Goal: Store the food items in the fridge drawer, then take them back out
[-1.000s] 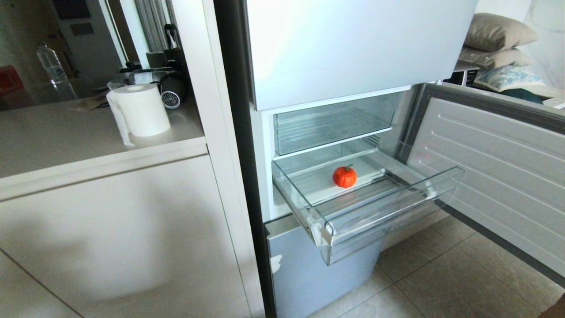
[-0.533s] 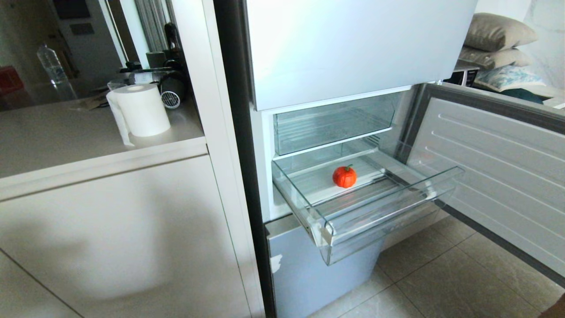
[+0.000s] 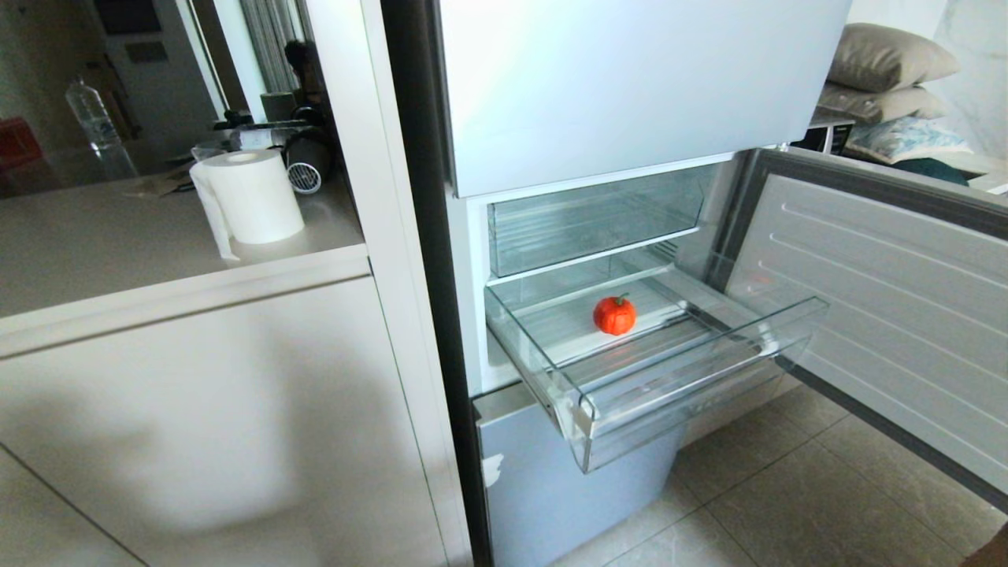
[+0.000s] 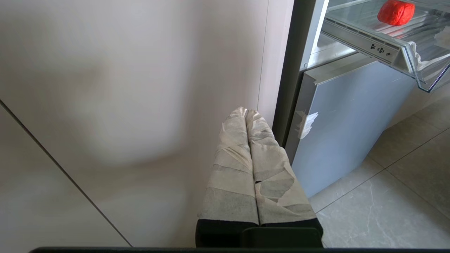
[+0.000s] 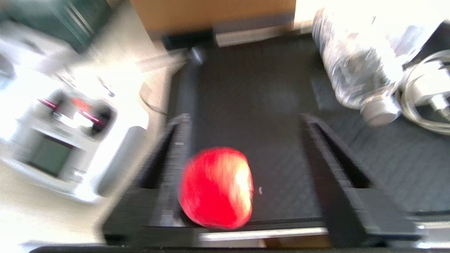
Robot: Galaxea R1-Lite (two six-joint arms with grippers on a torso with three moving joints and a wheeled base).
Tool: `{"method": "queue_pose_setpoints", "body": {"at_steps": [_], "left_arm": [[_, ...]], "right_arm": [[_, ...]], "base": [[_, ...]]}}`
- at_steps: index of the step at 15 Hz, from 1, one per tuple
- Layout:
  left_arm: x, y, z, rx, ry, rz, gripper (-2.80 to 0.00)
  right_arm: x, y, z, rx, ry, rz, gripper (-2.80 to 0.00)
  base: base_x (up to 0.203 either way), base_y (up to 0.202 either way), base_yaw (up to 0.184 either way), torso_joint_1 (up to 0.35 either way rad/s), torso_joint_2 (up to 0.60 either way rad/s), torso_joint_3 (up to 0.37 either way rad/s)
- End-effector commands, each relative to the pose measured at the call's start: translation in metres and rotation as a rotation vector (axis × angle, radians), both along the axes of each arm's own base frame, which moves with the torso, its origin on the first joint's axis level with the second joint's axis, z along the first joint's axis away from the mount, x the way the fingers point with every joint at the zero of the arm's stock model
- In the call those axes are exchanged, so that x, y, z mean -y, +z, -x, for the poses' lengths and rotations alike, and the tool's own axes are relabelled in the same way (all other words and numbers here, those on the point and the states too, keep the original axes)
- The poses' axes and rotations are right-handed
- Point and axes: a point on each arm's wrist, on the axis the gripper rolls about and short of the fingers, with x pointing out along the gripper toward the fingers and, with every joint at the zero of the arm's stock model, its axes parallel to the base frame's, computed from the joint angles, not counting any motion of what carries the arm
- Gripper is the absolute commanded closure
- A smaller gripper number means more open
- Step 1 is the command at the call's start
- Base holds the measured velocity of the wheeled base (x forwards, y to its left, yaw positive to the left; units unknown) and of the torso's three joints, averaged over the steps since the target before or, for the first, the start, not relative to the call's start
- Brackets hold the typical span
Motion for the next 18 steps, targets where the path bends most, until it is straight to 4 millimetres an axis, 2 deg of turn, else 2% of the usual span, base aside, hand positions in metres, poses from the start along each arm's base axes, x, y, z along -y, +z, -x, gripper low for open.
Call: {"method": "queue_pose_setpoints", "body": {"at_steps": [1,4,6,8,10,12,16,18], "left_arm": [[0.0,0.0,0.0,0.0,0.001,0.0,0.0],[0.0,0.0,0.0,0.0,0.001,0.0,0.0],[0.0,0.0,0.0,0.0,0.001,0.0,0.0],[0.0,0.0,0.0,0.0,0.001,0.0,0.0],[0.0,0.0,0.0,0.0,0.001,0.0,0.0],[0.0,0.0,0.0,0.0,0.001,0.0,0.0],[0.0,0.0,0.0,0.0,0.001,0.0,0.0],[0.0,0.0,0.0,0.0,0.001,0.0,0.0]], "right_arm": [[-0.038,0.056,0.009,0.07,-0.023,0.123,0.0],[-0.089,0.104,0.022,0.154,-0.055,0.245,0.0],[-0.125,0.127,0.025,0.187,-0.049,0.326,0.0],[-0.163,0.143,0.018,0.213,0.005,0.39,0.0],[-0.191,0.149,-0.004,0.24,0.128,0.397,0.0],[-0.223,0.148,-0.035,0.247,0.306,0.372,0.0],[-0.299,0.132,-0.088,0.186,0.643,0.268,0.0],[-0.337,0.12,-0.1,0.117,0.785,0.22,0.0]], "base": [[0.0,0.0,0.0,0.0,0.0,0.0],[0.0,0.0,0.0,0.0,0.0,0.0],[0.0,0.0,0.0,0.0,0.0,0.0],[0.0,0.0,0.0,0.0,0.0,0.0],[0.0,0.0,0.0,0.0,0.0,0.0],[0.0,0.0,0.0,0.0,0.0,0.0],[0.0,0.0,0.0,0.0,0.0,0.0],[0.0,0.0,0.0,0.0,0.0,0.0]]}}
